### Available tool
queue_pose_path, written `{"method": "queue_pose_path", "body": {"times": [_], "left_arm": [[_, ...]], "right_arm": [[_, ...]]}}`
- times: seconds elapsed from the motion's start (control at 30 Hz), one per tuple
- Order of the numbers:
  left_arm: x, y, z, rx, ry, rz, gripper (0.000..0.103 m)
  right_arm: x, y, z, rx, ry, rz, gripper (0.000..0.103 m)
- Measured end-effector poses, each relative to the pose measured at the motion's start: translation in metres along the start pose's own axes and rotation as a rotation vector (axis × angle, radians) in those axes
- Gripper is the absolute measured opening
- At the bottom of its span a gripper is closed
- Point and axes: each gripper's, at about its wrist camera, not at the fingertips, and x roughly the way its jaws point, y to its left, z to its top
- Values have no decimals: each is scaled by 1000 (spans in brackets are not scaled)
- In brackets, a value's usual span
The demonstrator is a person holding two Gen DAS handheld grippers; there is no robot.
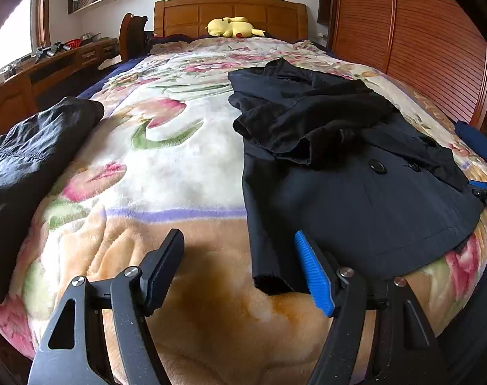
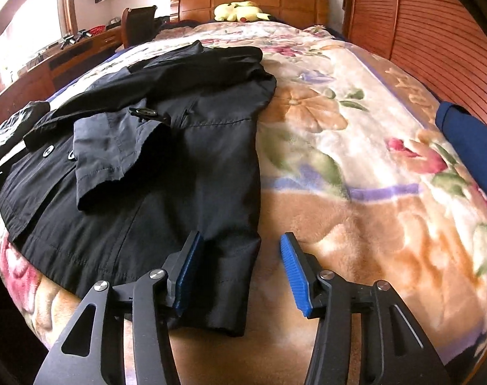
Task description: Fold large clothes
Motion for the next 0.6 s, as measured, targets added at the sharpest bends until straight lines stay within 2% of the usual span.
{"method": "queue_pose_path", "body": {"times": [0.2,0.3,0.4,0.6], "left_arm": [[-4,0,-3,1,0,-12,72],[-11,-3,-7,6,-5,-32,63],[-15,-5,-9,16,-8,-39,58],[-13,0,-8,-20,0,-55,57]], "right_arm": [[0,2,-6,4,-18,-3,53],[-4,5,-8,0,-15,-7,53],[-10,5,-9,15,-8,20,53],[-18,0,-13,31,-1,84,53]]}}
